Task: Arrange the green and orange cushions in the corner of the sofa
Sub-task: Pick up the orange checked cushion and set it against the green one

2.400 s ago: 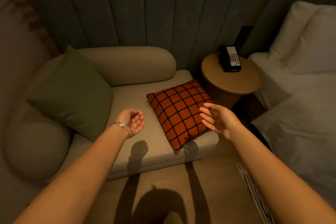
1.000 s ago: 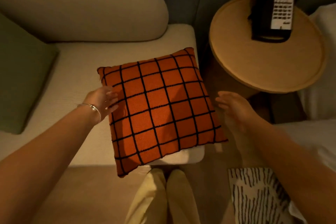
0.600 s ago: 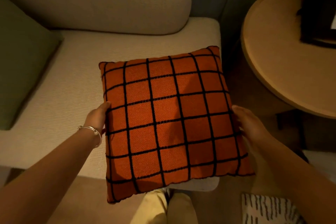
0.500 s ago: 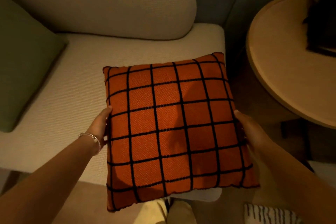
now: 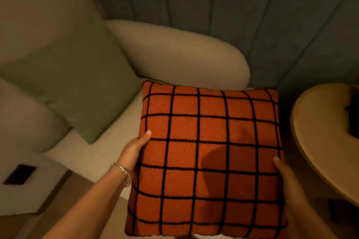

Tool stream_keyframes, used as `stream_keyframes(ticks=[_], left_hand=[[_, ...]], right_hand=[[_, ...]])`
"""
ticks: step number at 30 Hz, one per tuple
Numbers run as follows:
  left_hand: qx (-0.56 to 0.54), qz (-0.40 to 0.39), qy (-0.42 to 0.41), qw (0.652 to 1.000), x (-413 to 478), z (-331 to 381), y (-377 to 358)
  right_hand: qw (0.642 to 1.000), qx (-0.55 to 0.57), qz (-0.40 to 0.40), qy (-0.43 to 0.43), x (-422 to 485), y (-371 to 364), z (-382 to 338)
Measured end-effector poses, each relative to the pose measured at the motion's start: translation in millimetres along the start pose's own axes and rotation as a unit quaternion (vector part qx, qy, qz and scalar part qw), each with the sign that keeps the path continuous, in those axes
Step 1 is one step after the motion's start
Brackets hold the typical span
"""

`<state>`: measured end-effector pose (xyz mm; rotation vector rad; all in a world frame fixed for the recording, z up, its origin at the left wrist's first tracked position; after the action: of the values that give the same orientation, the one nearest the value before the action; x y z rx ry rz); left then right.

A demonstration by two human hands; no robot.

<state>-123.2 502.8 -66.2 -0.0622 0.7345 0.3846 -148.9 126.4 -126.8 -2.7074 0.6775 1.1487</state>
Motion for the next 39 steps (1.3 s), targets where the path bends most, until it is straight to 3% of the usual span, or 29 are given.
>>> stream_keyframes(ticks=[5, 9, 19, 24, 32, 39], left_hand=[[-0.024, 0.018, -0.061, 0.998, -60, 62, 67], [-0.066, 0.038, -0.082, 0.994, -88, 94, 126], [-0.131, 0.047, -0.141, 0.980, -65, 142, 263], [-0.150, 0.052, -0.137, 0.978, -31, 143, 265], [-0.158, 0.060, -0.131, 0.977, 56, 155, 251], [-0.093, 0.039, -0.110, 0.989, 152, 154, 246]], right_hand=[[0.998, -0.018, -0.049, 0.022, -64, -46, -65], [0.991, -0.024, -0.093, 0.092, -116, -103, -118], [0.978, -0.083, -0.085, 0.173, -194, -258, -165], [0.973, -0.125, -0.079, 0.175, -169, -289, -172], [0.985, -0.078, -0.049, 0.148, -93, -368, -202], [0.984, -0.103, -0.043, 0.137, -14, -433, -210]])
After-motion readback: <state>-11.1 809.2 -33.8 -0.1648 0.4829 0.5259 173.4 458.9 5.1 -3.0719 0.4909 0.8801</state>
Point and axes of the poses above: each hand's wrist, its own x-axis towards the middle knuckle, its own y-axis out of the back of the hand, z = x × y, the point moved 5 cm from there along x, towards the middle knuckle, and after that the axes turned 12 degrees about z, right-handed, at the moved point
